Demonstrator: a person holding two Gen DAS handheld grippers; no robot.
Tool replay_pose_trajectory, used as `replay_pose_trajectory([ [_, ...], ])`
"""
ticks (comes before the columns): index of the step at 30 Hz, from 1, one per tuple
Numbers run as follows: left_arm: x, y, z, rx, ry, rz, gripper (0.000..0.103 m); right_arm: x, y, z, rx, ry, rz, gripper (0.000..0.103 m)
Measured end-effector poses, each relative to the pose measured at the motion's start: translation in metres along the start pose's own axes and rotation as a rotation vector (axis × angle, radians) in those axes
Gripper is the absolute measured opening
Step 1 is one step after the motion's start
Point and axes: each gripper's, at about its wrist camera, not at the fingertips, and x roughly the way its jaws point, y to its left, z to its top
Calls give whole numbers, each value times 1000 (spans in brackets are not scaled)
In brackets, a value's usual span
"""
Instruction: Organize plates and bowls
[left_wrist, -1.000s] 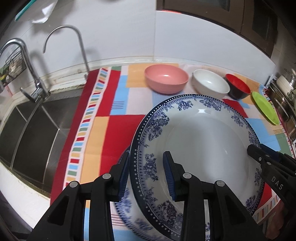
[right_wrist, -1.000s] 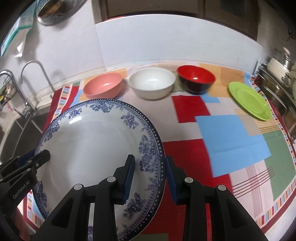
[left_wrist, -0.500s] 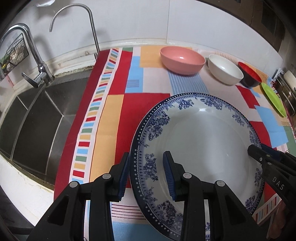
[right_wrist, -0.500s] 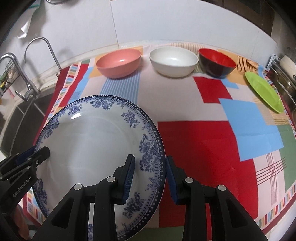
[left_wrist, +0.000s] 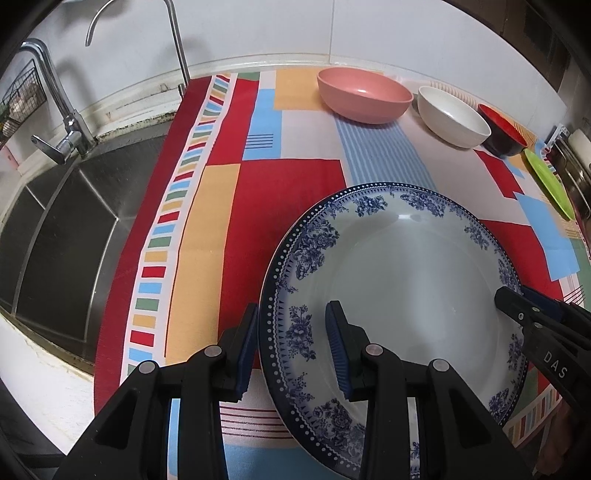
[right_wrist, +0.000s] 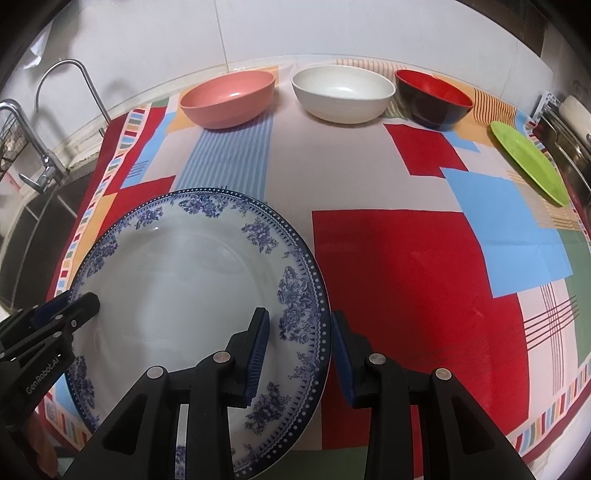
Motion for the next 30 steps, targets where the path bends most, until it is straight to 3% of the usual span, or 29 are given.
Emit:
replay_pose_trajectory([
  [11,2,-4,1,40,1,26,38,6,-1,-1,1,25,5,36],
  [14,1,-3,3,43,-5,51,48,3,0,0,-15,4,-15,37],
  [16,-4,-5,4,52,-26,67,53,-1,-1,1,-11,-13,-20,46],
  [18,-11,-9,5,70,-56,77,57,-6,-4,1,-5,-28,-13,48],
  [26,-41,-41,19,145,-142,16,61,-30,-28,5,58,-77,31,48],
  [30,-49,-63,28,186,-171,-22,61,-45,-46,7,93,-110,22,59],
])
